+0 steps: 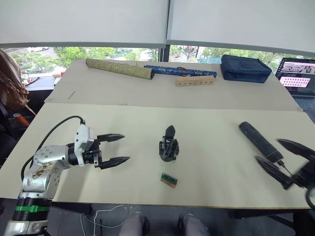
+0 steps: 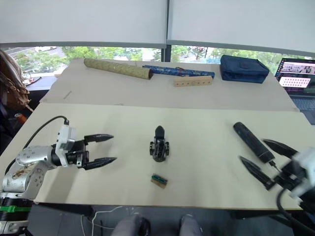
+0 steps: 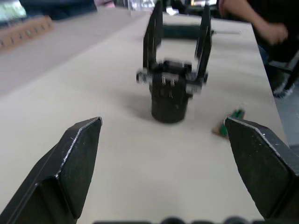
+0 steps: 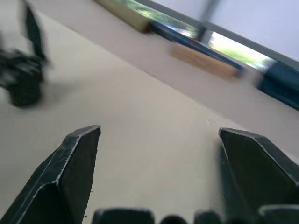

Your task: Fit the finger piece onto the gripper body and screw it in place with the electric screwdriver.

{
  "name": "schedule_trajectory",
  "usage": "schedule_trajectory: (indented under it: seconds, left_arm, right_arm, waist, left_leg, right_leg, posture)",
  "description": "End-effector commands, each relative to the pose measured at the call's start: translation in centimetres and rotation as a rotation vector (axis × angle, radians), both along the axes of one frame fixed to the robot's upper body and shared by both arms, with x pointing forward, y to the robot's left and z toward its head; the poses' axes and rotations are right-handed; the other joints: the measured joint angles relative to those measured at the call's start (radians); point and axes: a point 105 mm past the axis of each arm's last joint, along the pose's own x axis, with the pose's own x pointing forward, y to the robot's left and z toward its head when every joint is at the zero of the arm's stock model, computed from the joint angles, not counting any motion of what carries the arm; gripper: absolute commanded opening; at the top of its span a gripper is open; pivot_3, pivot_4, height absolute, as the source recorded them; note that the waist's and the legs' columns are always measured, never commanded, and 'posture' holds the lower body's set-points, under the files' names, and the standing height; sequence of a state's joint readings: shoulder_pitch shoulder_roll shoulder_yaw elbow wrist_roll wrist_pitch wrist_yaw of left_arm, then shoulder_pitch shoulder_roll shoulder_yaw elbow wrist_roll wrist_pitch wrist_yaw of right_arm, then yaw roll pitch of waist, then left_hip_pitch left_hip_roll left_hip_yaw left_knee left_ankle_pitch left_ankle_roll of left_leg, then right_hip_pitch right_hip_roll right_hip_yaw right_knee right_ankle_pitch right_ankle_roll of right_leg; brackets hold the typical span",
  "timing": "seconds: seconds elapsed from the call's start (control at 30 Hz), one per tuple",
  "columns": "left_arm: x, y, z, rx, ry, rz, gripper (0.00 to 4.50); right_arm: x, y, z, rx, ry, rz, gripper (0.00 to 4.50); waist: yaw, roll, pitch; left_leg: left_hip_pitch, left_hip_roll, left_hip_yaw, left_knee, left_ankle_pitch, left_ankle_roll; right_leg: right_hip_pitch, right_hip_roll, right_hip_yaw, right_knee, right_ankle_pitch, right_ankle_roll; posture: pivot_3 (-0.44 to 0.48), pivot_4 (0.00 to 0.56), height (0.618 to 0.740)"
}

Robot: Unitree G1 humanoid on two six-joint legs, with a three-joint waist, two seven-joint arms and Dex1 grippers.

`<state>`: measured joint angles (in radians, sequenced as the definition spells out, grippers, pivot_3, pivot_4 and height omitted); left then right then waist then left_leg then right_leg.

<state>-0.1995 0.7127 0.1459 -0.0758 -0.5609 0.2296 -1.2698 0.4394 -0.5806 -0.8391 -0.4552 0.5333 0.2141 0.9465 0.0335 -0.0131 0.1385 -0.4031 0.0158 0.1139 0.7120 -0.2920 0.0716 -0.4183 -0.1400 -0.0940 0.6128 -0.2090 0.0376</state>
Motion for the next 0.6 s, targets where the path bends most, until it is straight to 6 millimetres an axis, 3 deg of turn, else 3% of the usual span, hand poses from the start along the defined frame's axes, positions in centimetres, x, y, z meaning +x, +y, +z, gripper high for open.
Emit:
schedule_trajectory:
  seconds: [0.03, 0.17, 0.37, 0.6]
  left_arm:
    - [-0.2, -0.3, 2.4, -0.058, -0.050, -0.017, 4.43]
    - [-0.6, -0.9, 2.8, -0.057, -0.034, -0.052, 4.43]
    - [-0.7, -2.2, 4.1, -0.077, -0.048, -0.099, 4.43]
    - [-0.5, -3.8, 4.7, -0.094, -0.056, -0.148, 4.43]
  right_arm:
    - [-2.2, -1.5, 0.3, -0.020, -0.030, -0.080, 4.50]
    - [-2.7, -2.0, 0.1, 0.010, -0.049, -0.148, 4.50]
    - [1.2, -1.6, 1.2, 0.041, 0.014, -0.142, 4.50]
    - [5.7, -3.1, -0.7, -0.031, 0.341, -0.060, 4.50]
  waist:
    - [-0.002, 0.001, 0.000]
    - [-0.019, 0.001, 0.001]
    - [-0.028, 0.004, 0.002]
    - [-0.019, 0.003, 0.003]
  left_leg:
    - [0.000, 0.000, 0.000, 0.000, 0.000, 0.000]
    - [0.000, 0.002, 0.000, -0.001, 0.001, -0.002]
    - [0.002, 0.002, 0.001, -0.001, 0.001, -0.002]
    - [0.000, 0.001, 0.001, -0.001, 0.001, -0.002]
  right_leg:
    - [-0.001, 0.001, 0.001, 0.000, 0.000, 0.000]
    - [-0.001, 0.004, 0.002, 0.001, 0.000, 0.000]
    - [-0.001, 0.004, 0.005, 0.002, 0.000, -0.001]
    - [-0.001, 0.005, 0.005, 0.000, 0.000, -0.001]
  posture:
    - [0.000, 0.150, 0.740]
    - [0.000, 0.150, 0.740]
    - [0.000, 0.150, 0.740]
    - [0.000, 0.150, 0.740]
